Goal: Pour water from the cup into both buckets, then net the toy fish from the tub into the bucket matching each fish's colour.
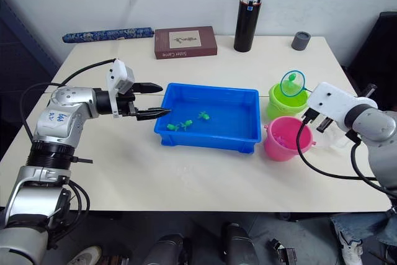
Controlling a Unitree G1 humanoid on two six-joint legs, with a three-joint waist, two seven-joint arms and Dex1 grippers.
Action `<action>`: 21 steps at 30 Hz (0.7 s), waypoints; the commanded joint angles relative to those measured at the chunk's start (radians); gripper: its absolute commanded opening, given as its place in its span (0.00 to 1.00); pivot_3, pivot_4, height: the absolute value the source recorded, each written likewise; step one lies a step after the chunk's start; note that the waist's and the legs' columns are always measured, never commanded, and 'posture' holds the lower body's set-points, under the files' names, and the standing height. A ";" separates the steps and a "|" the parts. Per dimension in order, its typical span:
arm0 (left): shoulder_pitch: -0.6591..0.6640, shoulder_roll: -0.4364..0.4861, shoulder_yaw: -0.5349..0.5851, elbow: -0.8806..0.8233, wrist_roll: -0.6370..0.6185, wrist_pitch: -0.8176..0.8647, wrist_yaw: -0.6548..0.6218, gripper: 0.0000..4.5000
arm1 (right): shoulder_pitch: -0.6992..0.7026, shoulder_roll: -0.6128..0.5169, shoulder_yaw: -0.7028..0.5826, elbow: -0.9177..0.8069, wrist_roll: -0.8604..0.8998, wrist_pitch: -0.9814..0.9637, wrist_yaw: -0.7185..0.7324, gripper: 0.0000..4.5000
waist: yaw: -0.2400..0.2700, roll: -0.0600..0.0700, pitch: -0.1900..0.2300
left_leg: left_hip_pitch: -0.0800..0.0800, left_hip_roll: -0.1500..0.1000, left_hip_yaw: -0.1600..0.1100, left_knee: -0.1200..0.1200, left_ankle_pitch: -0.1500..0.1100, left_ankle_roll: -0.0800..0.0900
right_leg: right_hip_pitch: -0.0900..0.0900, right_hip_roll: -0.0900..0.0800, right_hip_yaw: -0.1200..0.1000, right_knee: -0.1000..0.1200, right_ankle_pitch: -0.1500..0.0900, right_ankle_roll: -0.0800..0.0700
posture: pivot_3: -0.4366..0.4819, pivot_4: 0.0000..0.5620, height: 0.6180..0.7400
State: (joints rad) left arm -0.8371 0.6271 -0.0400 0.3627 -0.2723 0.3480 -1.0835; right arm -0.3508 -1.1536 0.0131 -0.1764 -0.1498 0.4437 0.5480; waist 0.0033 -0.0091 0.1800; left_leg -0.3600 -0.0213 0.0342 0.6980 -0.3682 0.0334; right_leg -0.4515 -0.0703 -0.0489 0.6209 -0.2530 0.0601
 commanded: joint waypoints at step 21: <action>-0.014 -0.022 0.029 -0.020 -0.017 -0.062 -0.016 0.99 | 0.053 -0.078 -0.025 0.056 -0.395 -0.313 -0.048 0.00 | -0.001 0.000 0.000 | 0.000 0.000 0.001 0.001 0.000 -0.001 | 0.000 0.001 0.000 0.001 0.000 0.000 | 0.48 0.27 1.00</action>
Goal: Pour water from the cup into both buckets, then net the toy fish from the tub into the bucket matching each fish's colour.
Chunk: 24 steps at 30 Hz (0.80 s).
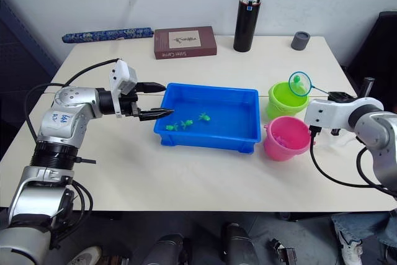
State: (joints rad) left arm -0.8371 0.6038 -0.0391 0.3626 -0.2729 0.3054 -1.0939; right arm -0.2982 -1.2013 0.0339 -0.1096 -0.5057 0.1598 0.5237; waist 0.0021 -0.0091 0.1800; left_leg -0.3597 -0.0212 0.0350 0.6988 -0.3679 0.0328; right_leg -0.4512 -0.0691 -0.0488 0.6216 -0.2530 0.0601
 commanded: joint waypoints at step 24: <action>0.158 0.104 0.159 -0.154 -0.064 0.067 0.056 0.99 | -0.261 0.181 -0.089 -0.277 0.534 0.573 0.428 0.00 | 0.010 0.000 0.000 | 0.003 0.003 -0.001 0.001 -0.001 -0.001 | 0.003 0.002 0.000 0.000 0.000 0.000 | 0.48 0.27 1.00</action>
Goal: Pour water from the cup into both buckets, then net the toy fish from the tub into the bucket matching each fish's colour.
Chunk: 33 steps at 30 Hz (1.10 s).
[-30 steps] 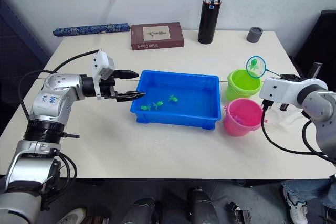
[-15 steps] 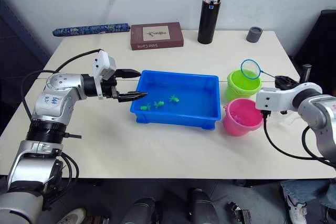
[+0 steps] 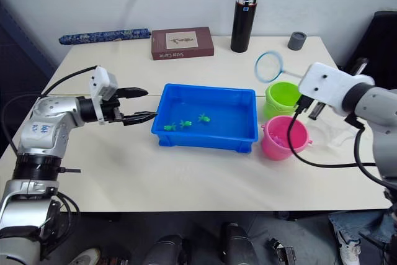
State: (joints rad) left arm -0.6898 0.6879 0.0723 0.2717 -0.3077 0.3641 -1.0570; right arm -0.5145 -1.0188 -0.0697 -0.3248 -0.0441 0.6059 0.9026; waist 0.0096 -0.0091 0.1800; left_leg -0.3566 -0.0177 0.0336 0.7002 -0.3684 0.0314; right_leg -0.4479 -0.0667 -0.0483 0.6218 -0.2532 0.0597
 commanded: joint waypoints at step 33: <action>0.186 0.038 0.102 -0.305 -0.135 0.135 0.110 0.99 | -0.442 0.200 0.549 0.098 0.175 0.740 -0.025 0.00 | -0.012 0.000 0.000 | -0.001 -0.002 -0.001 -0.002 -0.001 0.001 | -0.001 -0.003 -0.001 -0.001 0.000 0.000 | 0.48 0.27 1.00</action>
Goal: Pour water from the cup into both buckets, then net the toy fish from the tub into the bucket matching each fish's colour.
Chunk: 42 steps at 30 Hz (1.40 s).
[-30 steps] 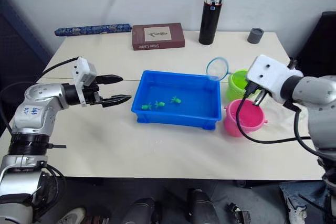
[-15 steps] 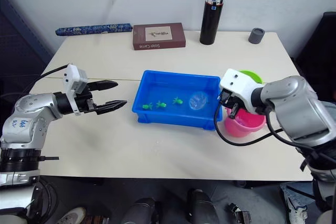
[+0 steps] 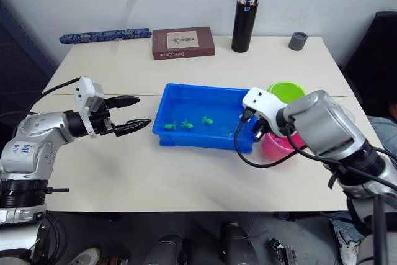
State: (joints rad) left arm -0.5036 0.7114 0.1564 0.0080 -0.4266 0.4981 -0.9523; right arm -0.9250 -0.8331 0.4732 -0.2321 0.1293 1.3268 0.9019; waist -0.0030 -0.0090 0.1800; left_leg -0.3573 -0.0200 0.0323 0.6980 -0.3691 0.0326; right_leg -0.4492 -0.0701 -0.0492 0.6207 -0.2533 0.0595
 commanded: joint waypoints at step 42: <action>-0.142 0.012 -0.062 0.074 0.004 -0.062 -0.064 0.99 | 0.053 -0.033 -0.483 0.013 0.260 0.012 -0.111 0.00 | 0.005 0.000 0.000 | -0.002 -0.001 -0.001 -0.001 0.000 0.000 | 0.000 -0.001 -0.001 -0.001 0.000 0.000 | 0.48 0.27 1.00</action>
State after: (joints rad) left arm -0.6222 0.7188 0.0883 0.0909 -0.4259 0.4562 -1.0067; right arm -0.8636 -0.8303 0.0709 -0.1856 0.3765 1.3740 0.7814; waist 0.0015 -0.0090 0.1800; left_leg -0.3595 -0.0209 0.0317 0.6974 -0.3691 0.0331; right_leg -0.4497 -0.0710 -0.0501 0.6192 -0.2532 0.0597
